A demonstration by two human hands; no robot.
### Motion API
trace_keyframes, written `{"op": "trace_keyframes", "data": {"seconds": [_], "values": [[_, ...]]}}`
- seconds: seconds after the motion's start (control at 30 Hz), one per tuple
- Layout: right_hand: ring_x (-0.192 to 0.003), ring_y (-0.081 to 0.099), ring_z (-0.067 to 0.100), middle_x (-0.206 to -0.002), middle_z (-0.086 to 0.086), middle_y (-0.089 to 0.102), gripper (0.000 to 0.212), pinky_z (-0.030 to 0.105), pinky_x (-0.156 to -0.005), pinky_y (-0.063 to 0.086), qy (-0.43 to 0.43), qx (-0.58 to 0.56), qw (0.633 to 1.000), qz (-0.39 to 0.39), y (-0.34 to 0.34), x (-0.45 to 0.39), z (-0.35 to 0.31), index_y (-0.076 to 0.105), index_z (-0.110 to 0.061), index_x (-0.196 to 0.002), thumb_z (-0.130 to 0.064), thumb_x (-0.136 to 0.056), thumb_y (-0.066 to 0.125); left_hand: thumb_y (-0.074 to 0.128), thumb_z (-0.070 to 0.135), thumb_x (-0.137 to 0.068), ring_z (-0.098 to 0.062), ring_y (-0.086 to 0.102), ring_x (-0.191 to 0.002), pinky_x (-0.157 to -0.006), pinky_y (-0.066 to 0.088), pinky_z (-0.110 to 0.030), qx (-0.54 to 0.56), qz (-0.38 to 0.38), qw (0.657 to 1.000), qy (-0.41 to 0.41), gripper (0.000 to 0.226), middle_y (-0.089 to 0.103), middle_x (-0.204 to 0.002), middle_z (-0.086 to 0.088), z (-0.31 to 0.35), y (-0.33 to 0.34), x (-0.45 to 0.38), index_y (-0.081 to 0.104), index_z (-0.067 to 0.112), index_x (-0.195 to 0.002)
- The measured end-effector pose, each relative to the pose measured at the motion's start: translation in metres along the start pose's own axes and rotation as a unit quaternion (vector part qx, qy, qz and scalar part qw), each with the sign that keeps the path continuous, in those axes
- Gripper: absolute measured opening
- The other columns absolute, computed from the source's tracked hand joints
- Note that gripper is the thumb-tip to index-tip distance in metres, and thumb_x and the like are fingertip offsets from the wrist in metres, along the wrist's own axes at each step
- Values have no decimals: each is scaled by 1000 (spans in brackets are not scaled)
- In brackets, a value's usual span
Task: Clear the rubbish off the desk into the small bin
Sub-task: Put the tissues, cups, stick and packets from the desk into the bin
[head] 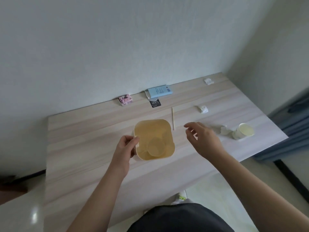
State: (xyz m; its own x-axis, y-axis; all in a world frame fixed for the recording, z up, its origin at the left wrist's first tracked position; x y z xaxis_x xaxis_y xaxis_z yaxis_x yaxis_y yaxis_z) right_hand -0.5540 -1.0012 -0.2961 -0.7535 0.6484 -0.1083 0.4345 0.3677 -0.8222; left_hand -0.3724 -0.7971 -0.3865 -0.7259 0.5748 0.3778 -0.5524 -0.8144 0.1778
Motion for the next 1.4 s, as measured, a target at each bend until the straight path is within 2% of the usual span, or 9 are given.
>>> {"op": "trace_keyframes", "data": {"seconds": [0.1, 0.27, 0.4, 0.57, 0.7, 0.97, 1.13, 1.23, 1.4], "values": [[-83, 62, 11, -99, -3, 64, 20, 36, -74, 54, 30, 22, 999, 18, -16, 7, 24, 66, -18, -110, -21, -92, 57, 77, 47, -61, -17, 42, -61, -59, 34, -31, -14, -30, 999, -4, 41, 48, -63, 3, 2, 26, -6, 58, 17, -83], [-93, 62, 15, -106, 1, 63, 22, 25, -69, 40, 76, 61, 995, 15, -34, 26, 62, 64, -18, -113, -23, -93, 57, 76, 47, -65, -24, 43, -74, -65, 35, -35, -28, -86, 996, -9, 40, 49, -77, -10, 2, 69, -10, 58, 17, -84], [-99, 61, 18, -111, 0, 61, 24, 32, -75, 48, 117, 61, 991, 5, -43, 34, 93, 62, -18, -117, -24, -94, 55, 76, 47, -63, -26, 42, -78, -65, 34, -36, -47, -108, 993, -22, 45, 48, -80, -11, 1, 99, -12, 57, 14, -86], [-101, 59, 20, -119, 0, 59, 27, 35, -80, 49, 135, 42, 990, -20, -41, 27, 131, 60, -18, -120, -26, -95, 54, 75, 48, -62, -26, 43, -78, -66, 37, -35, -70, -104, 992, -35, 45, 49, -76, -10, -5, 129, -21, 57, 14, -84], [-106, 58, 21, -121, 1, 58, 31, 28, -79, 43, 121, 35, 990, -66, -29, 10, 161, 58, -19, -124, -27, -96, 52, 75, 48, -61, -26, 43, -79, -66, 35, -37, -83, -70, 993, -44, 44, 50, -78, -11, -12, 145, -29, 58, 14, -84], [-103, 60, 24, -124, 4, 57, 36, 34, -85, 47, 80, 17, 979, -188, 28, -63, 188, 55, -20, -130, -27, -95, 50, 69, 39, -70, -23, 47, -74, -69, 37, -38, -80, 37, 995, -51, 34, 56, -69, -3, -15, 151, -30, 58, 12, -88], [-106, 58, 21, -124, 3, 58, 37, 32, -86, 46, 79, 8, 964, -255, 70, -109, 179, 53, -21, -130, -32, -95, 49, 68, 29, -81, -23, 41, -71, -68, 33, -40, -65, 97, 992, -39, 26, 45, -71, -9, -8, 136, -19, 56, 8, -91], [-112, 57, 25, -128, 8, 57, 41, 37, -93, 48, 84, 5, 956, -280, 99, -132, 166, 51, -17, -132, -34, -95, 49, 62, 20, -91, -21, 38, -64, -62, 33, -36, -63, 136, 988, -35, 13, 45, -63, -2, -6, 124, -17, 55, 9, -89], [-116, 53, 32, -126, 14, 54, 44, 39, -93, 44, 123, 35, 949, -287, 138, -160, 143, 50, -7, -126, -34, -92, 51, 60, 16, -92, -11, 38, -53, -57, 29, -32, -48, 174, 983, -28, 10, 46, -54, 9, -2, 104, -13, 54, 10, -87]]}}
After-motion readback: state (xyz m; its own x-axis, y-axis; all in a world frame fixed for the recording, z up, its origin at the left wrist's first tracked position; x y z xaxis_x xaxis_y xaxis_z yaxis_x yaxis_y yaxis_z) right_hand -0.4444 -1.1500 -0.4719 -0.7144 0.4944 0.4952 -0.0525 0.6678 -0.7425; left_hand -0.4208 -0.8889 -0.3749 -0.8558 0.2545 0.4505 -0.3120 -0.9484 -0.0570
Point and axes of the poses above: each hand's wrist, its own x-axis away from the middle knuckle, its own y-axis out of the palm, z = x × y, the point moved 3 cm from there along -x, towards the middle knuckle
